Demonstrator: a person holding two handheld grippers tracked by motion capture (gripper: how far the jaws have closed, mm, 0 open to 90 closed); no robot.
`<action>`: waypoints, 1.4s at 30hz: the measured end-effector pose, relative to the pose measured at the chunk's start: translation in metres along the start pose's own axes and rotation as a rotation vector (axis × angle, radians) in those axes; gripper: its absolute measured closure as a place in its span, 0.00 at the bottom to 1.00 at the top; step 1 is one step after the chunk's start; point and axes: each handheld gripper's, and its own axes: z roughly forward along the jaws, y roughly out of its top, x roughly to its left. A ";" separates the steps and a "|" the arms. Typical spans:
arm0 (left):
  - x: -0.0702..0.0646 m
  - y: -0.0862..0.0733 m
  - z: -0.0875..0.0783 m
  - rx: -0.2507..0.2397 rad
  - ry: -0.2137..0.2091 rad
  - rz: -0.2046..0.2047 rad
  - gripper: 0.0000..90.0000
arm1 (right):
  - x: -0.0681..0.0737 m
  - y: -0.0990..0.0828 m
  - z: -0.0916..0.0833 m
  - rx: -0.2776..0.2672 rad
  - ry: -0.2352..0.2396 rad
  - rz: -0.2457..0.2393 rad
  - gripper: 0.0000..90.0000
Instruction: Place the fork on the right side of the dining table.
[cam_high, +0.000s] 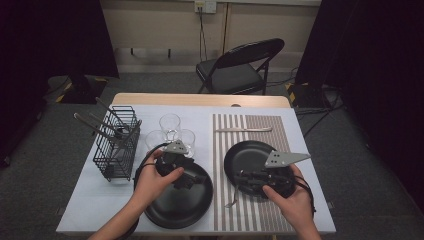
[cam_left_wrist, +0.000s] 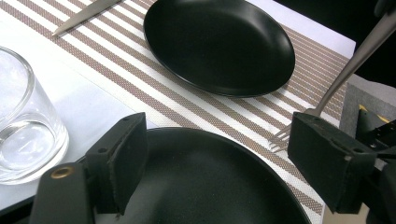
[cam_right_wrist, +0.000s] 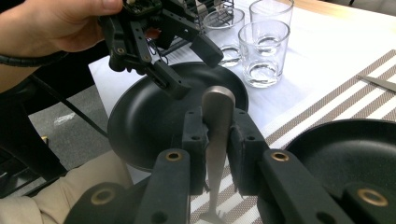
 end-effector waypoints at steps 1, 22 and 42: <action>0.000 0.000 0.000 0.001 0.000 0.002 0.23 | -0.001 -0.001 0.000 0.000 0.002 -0.001 0.87; -0.001 0.000 0.004 0.009 -0.007 0.005 0.23 | -0.006 -0.008 -0.011 -0.004 -0.001 0.013 0.85; -0.003 0.002 0.006 0.013 -0.008 0.006 0.23 | -0.006 -0.013 -0.020 -0.002 -0.025 0.020 0.80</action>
